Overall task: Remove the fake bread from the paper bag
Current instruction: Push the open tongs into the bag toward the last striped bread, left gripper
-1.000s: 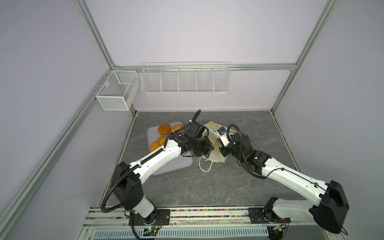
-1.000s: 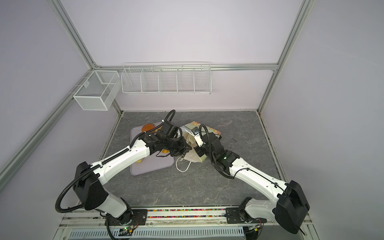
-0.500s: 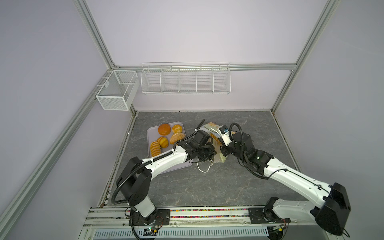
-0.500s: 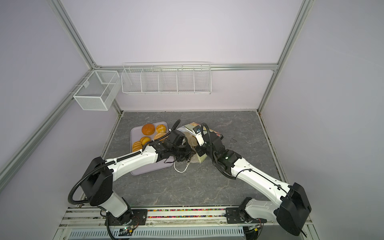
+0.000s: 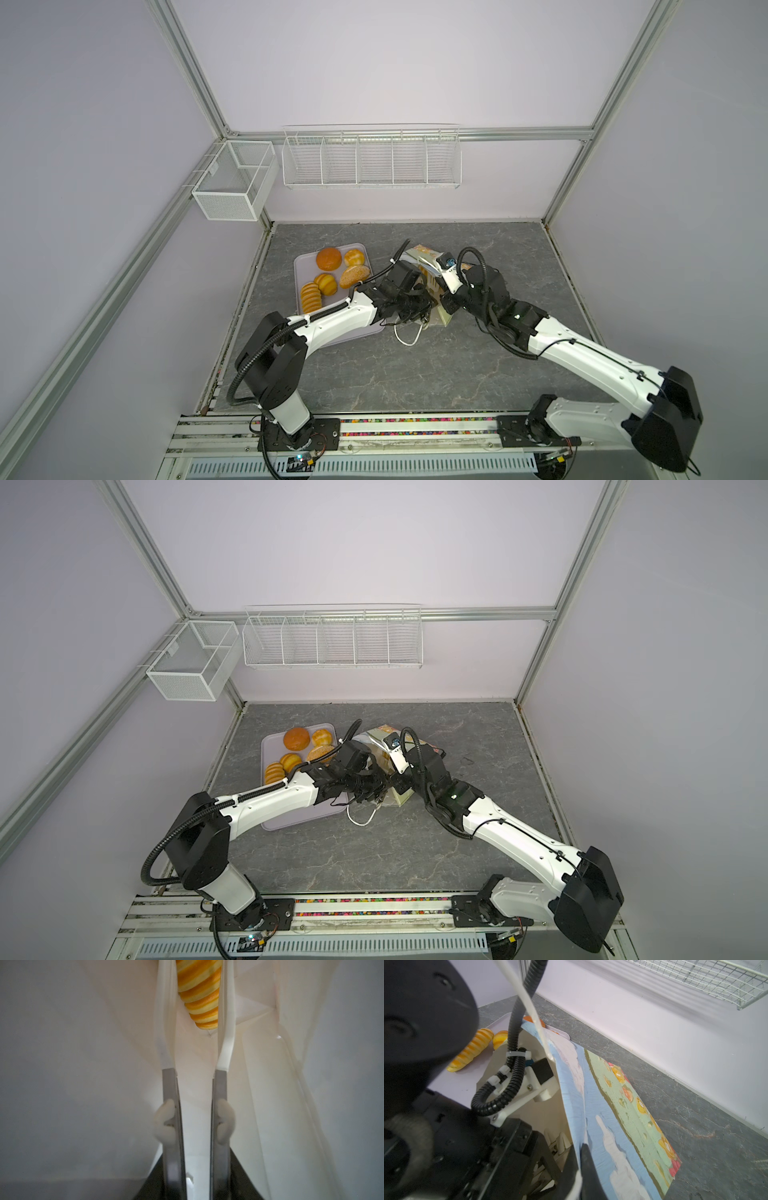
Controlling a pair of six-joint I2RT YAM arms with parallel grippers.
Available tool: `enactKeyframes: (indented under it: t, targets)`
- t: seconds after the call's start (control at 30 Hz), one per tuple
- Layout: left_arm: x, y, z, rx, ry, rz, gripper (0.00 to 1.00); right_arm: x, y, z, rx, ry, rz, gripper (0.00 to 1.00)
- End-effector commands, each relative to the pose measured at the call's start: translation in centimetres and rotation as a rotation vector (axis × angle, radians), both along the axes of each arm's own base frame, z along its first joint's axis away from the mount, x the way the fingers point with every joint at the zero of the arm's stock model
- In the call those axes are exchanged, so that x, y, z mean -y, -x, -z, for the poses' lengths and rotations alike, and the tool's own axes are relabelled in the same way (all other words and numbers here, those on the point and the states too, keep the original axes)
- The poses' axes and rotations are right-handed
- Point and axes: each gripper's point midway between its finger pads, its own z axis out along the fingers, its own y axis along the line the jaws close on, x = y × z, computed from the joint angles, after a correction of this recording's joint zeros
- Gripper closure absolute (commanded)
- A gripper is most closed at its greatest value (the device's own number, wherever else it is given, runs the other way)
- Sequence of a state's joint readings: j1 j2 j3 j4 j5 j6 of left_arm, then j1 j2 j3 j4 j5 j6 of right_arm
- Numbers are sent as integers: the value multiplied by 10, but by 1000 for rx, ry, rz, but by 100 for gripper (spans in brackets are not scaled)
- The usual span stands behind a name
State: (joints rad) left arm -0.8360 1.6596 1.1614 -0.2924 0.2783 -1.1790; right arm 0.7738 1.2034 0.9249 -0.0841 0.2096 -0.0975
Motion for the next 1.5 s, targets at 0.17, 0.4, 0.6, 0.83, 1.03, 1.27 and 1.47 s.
enactKeyframes:
  t: [0.17,0.4,0.6,0.83,1.03,1.27,1.47]
  targets:
    - [0,-12,-10,20,33,-2,61,-4,11,-14,60,-12,-73,93]
    - [-1,-14,-7,-15,40,-26,58,-13,16,-13,63,-13,-135,93]
    - [0,-22,-10,-12,104,-76,58,-19,20,-9,58,-19,-181,94]
    - [-5,-28,-8,-23,98,-103,58,-20,23,-19,87,-29,-197,93]
    - [-3,-28,10,-60,75,-96,57,-24,26,-31,103,-45,-230,94]
    - [10,-29,14,-74,92,-48,56,-39,38,-23,75,-40,-335,93]
    - [16,-31,17,-82,101,-19,60,-44,45,-17,70,-28,-389,93]
